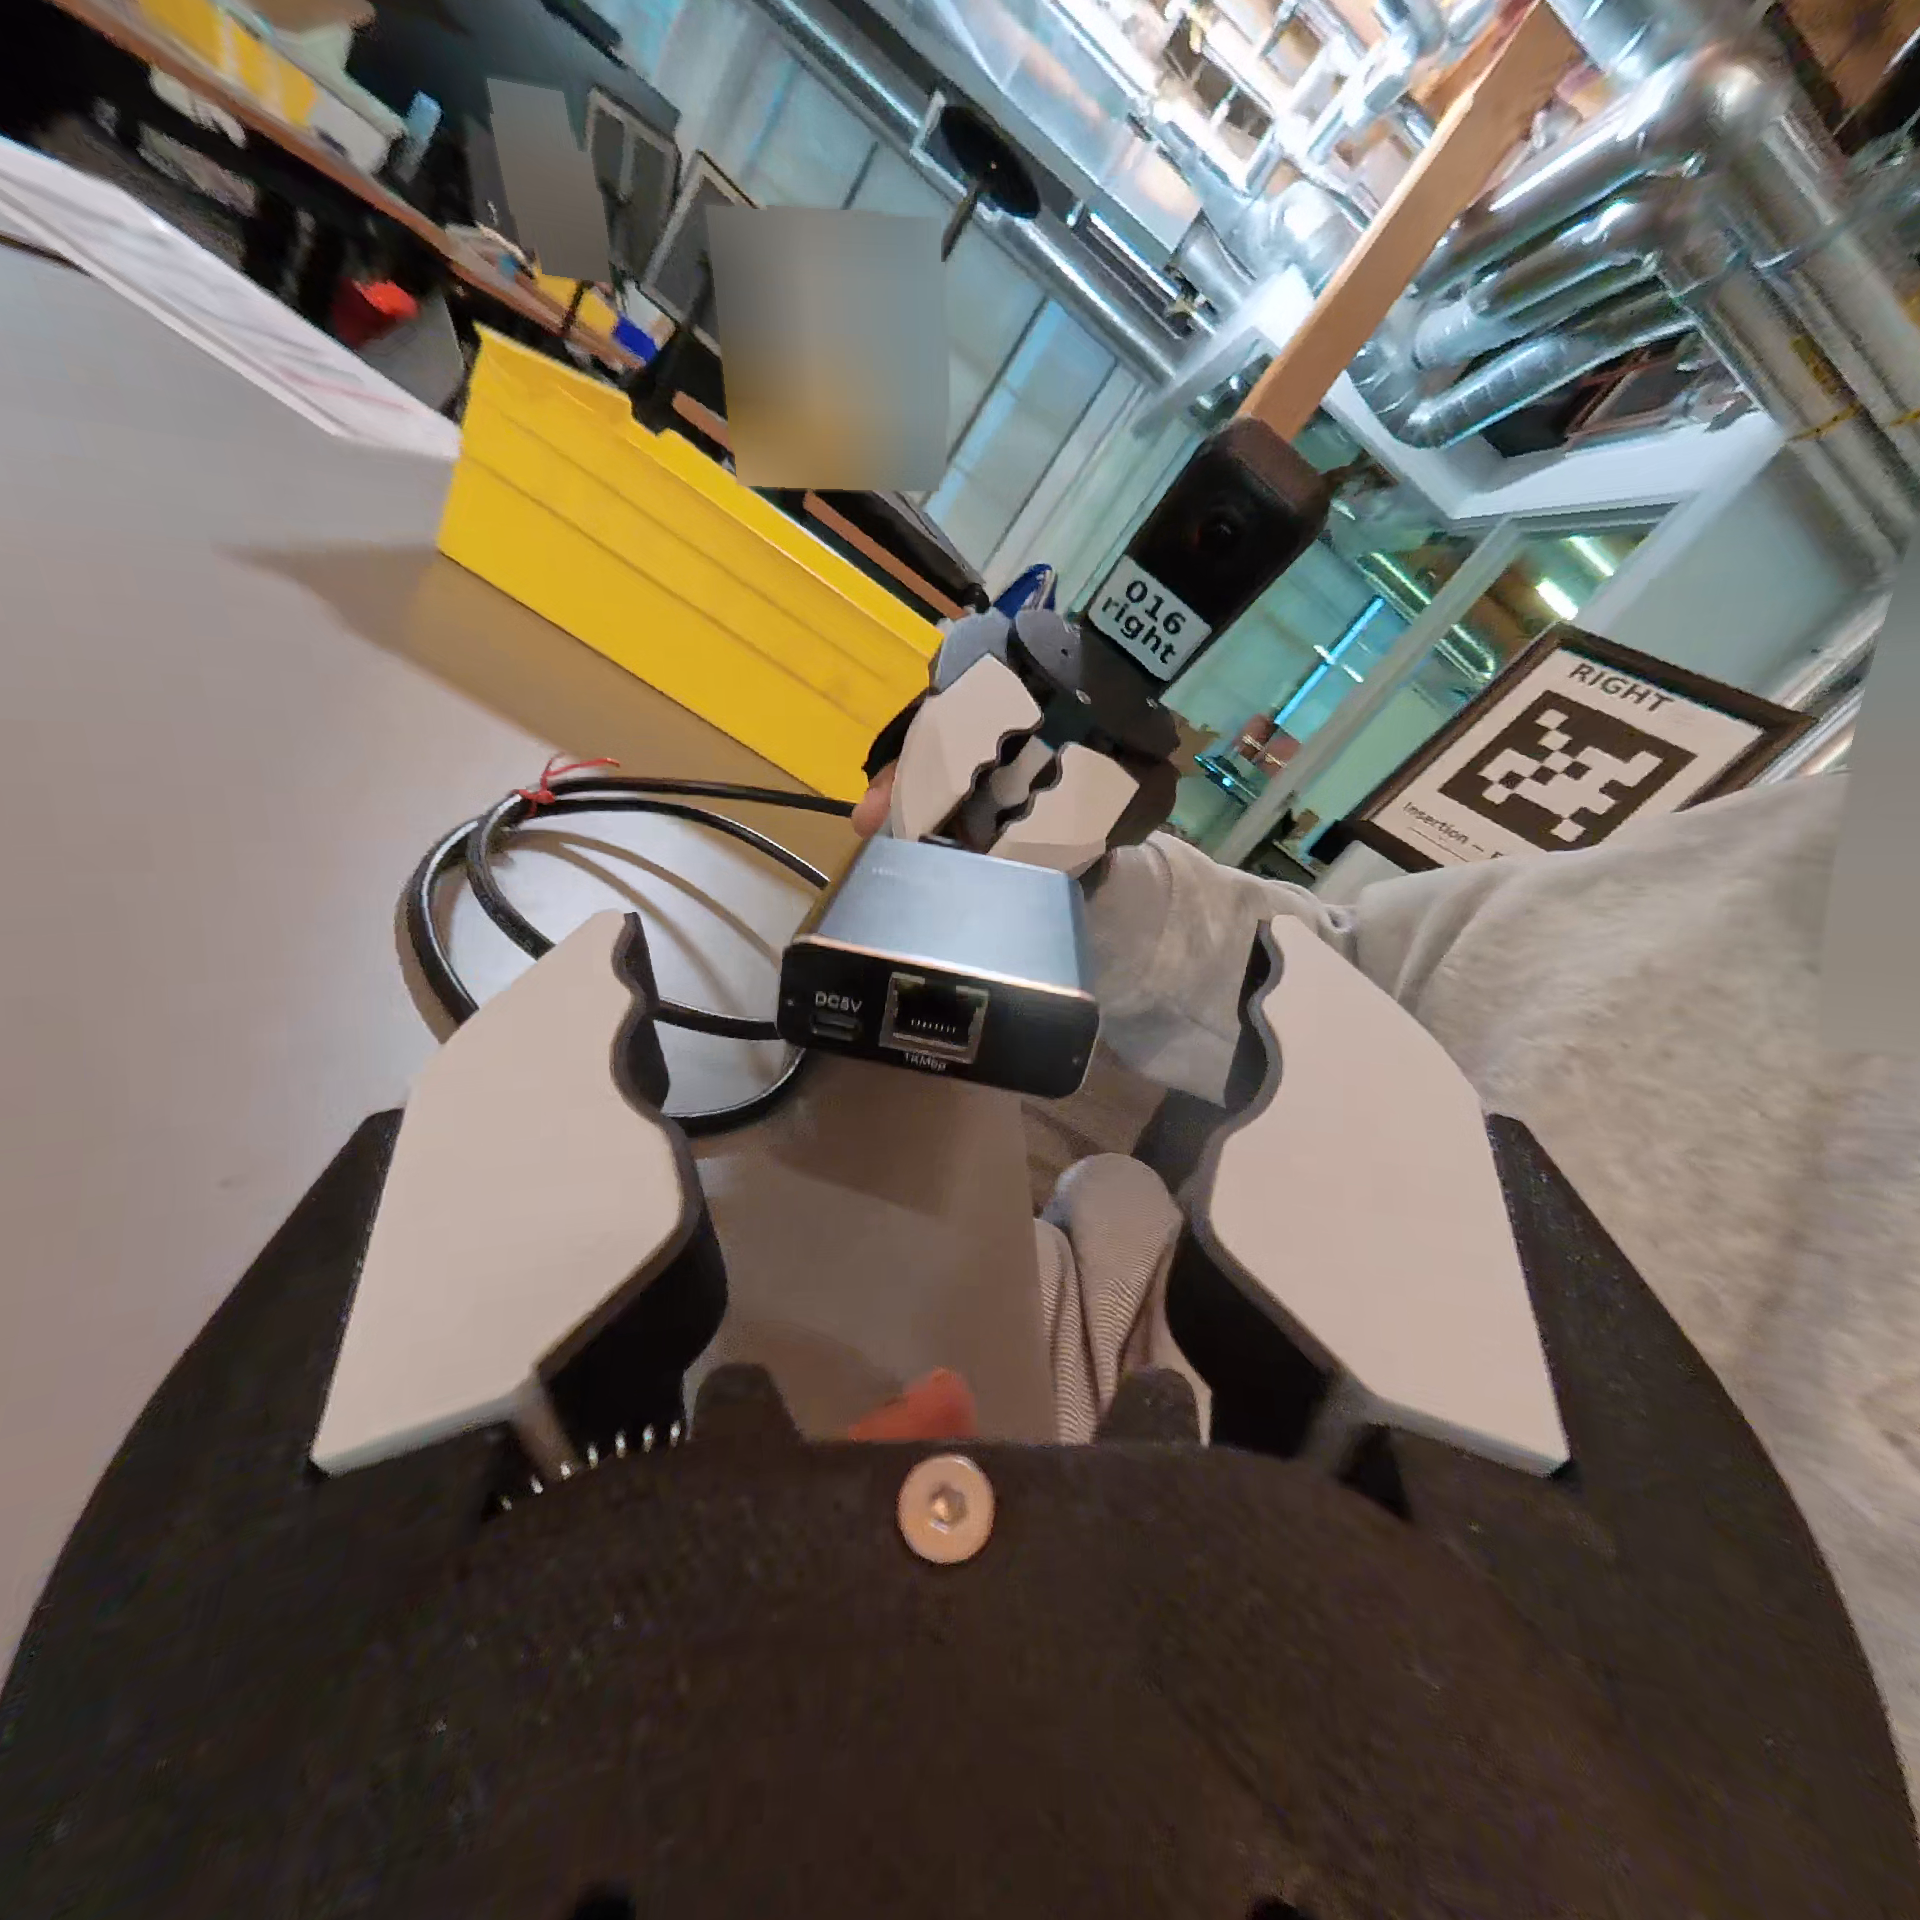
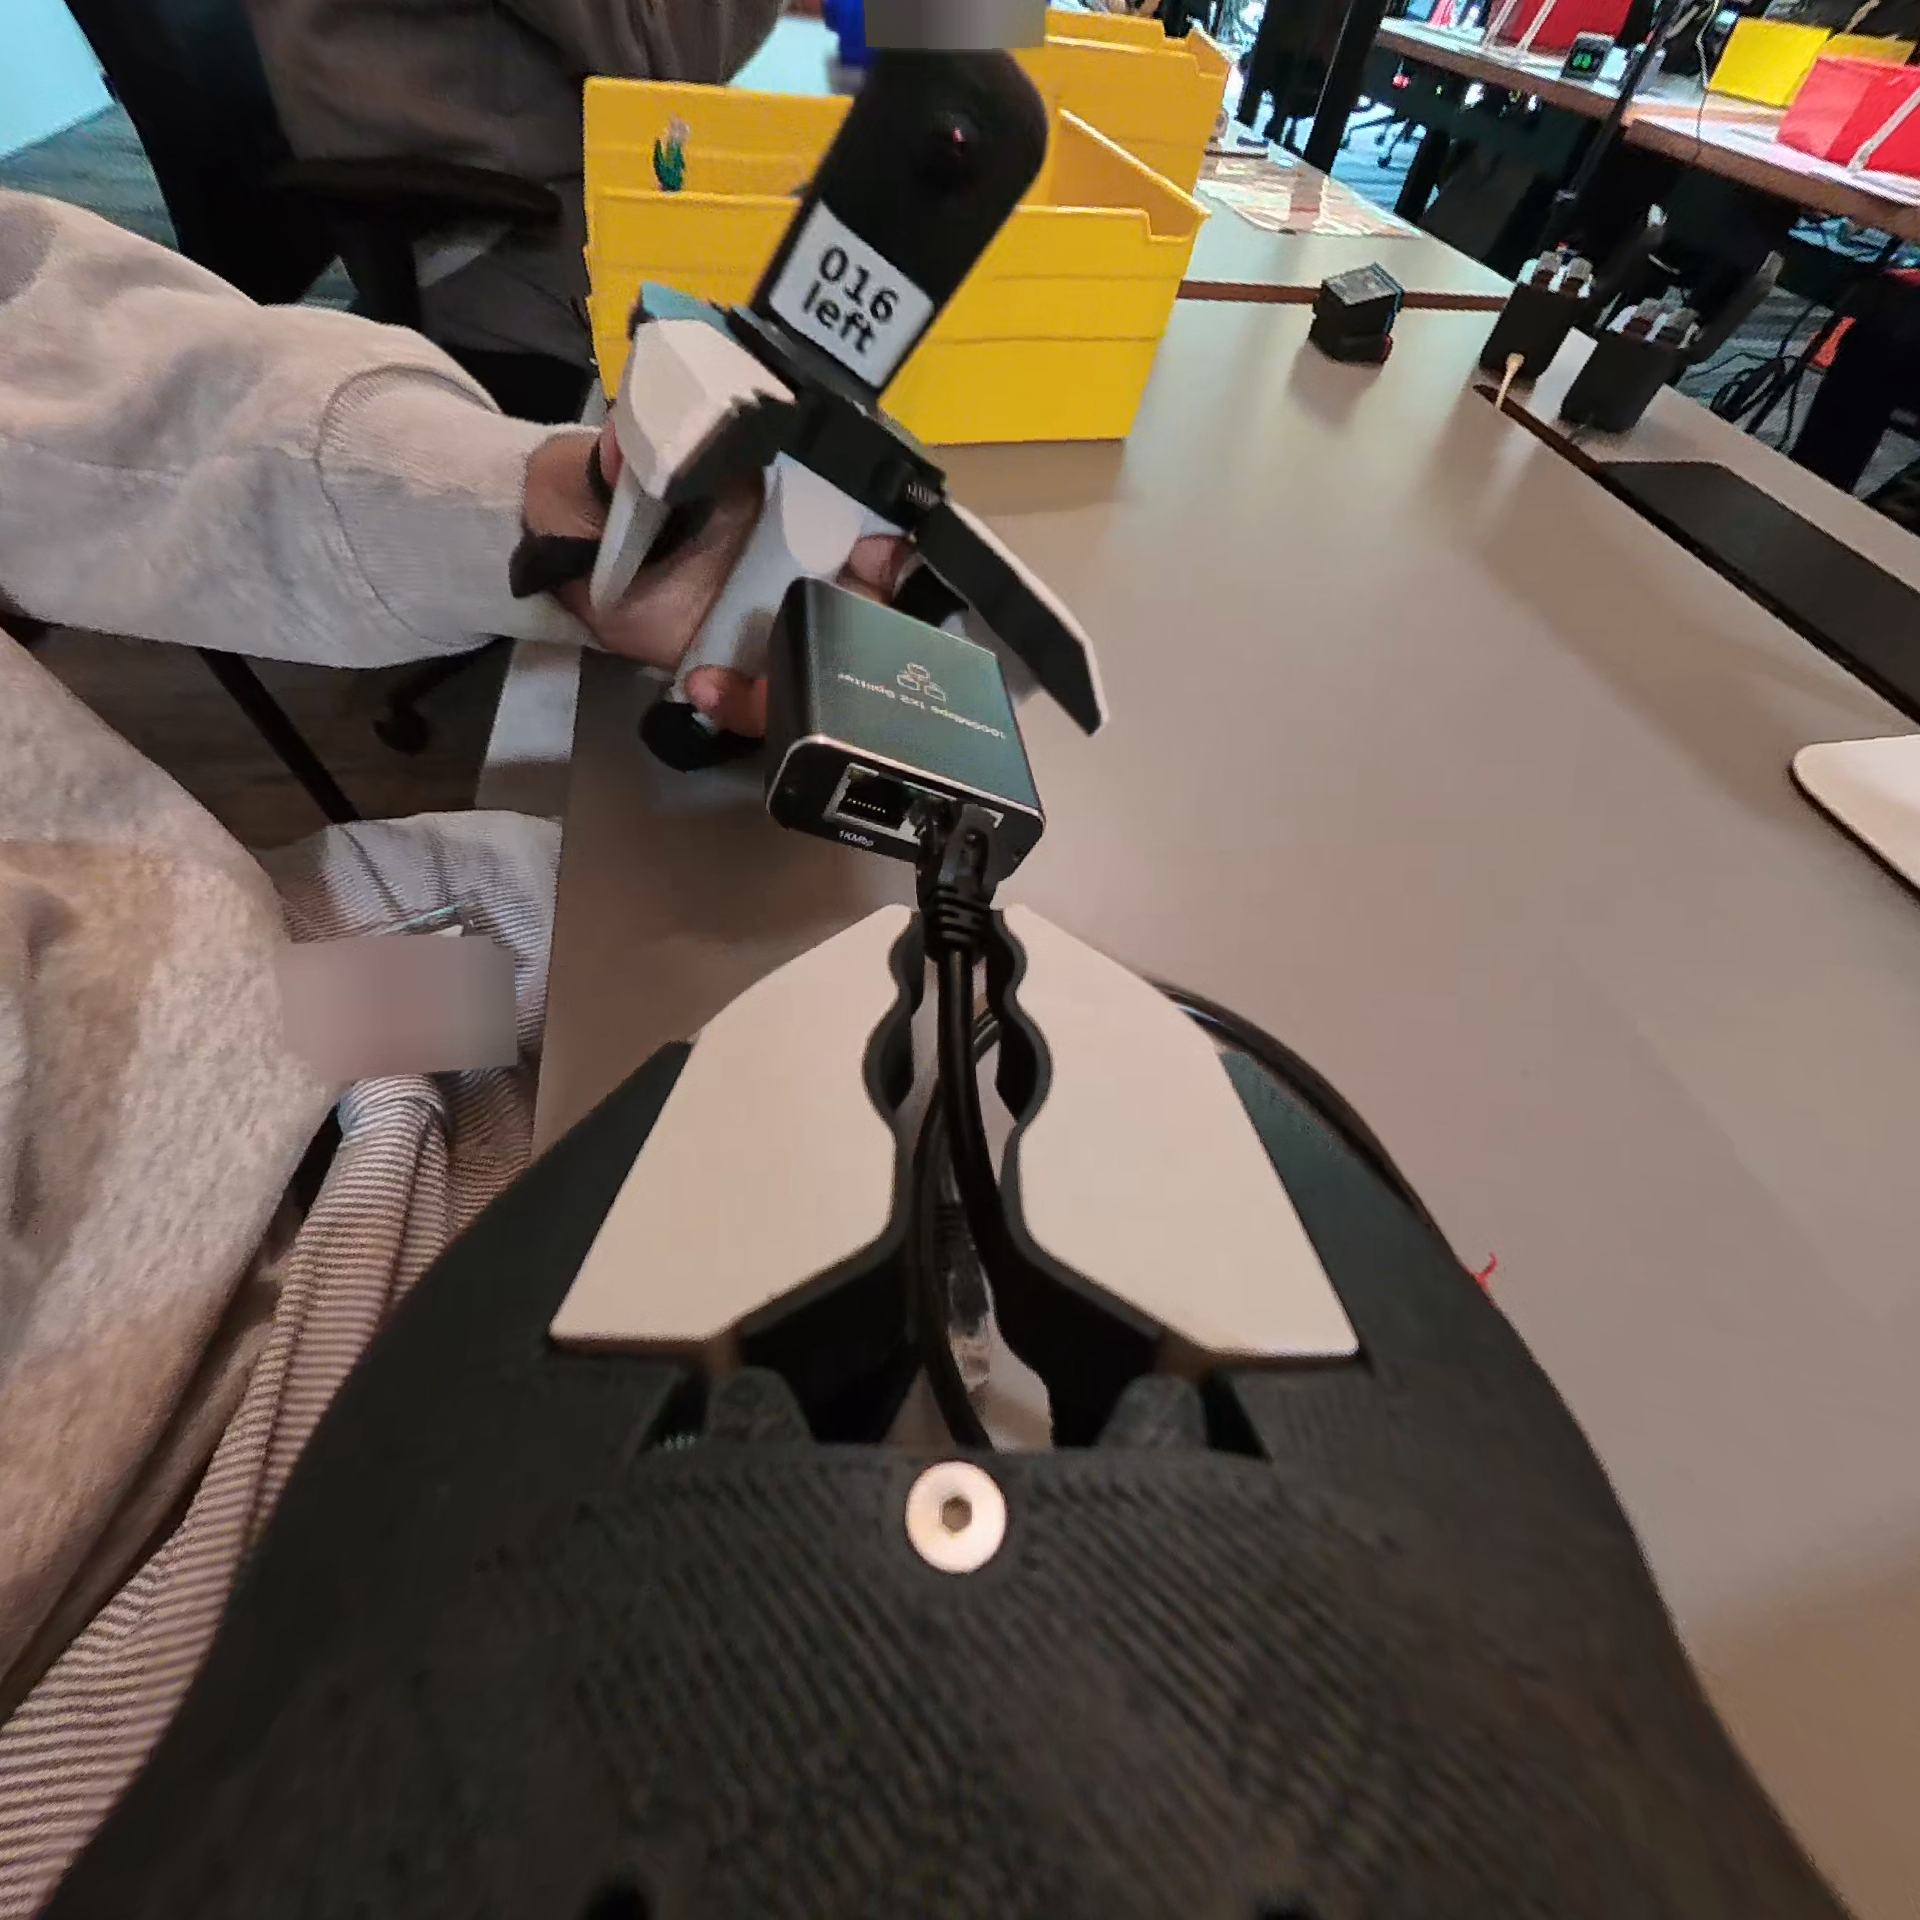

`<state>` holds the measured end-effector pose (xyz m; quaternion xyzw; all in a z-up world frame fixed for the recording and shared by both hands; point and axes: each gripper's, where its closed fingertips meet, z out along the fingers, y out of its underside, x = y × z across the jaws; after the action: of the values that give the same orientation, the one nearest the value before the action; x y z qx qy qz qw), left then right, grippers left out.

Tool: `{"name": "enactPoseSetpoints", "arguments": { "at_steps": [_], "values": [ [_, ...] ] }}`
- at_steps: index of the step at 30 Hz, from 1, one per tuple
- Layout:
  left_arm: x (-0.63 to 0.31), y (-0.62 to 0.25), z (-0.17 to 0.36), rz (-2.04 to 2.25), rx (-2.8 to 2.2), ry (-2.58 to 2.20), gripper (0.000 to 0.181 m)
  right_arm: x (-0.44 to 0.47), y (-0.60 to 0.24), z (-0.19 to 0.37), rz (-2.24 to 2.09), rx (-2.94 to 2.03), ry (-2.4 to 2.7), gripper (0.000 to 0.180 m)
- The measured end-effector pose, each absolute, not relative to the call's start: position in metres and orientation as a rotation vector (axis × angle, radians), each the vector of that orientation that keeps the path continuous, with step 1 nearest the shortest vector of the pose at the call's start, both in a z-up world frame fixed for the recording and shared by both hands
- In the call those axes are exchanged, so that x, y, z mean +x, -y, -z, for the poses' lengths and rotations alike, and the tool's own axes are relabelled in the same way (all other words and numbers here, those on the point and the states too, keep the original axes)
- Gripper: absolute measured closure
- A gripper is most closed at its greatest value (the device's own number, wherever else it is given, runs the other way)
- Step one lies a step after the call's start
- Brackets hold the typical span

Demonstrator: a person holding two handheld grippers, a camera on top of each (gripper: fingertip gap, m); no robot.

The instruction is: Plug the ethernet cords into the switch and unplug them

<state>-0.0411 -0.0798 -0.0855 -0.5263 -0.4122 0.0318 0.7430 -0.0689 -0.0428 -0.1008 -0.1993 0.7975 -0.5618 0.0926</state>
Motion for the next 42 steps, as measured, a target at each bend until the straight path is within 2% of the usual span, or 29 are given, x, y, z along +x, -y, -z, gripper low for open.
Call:
{"name": "enactPoseSetpoints", "arguments": {
  "at_steps": [4, 14, 42],
  "values": [
    [-0.040, 0.074, 0.090, -0.013, -1.175, 0.914, 0.078, -0.068, 0.043, 0.098, 1.671, -0.557, -2.335, 0.169],
    [-0.030, 0.057, 0.090, 0.079, -1.230, 0.844, 0.110, -0.055, 0.043, 0.098, 1.632, -0.577, -2.292, 0.169],
    [-0.014, 0.037, 0.108, 0.308, -1.329, 0.867, 0.111, -0.048, 0.029, 0.104, 1.446, -0.460, -2.136, 0.169]
  ]
}}
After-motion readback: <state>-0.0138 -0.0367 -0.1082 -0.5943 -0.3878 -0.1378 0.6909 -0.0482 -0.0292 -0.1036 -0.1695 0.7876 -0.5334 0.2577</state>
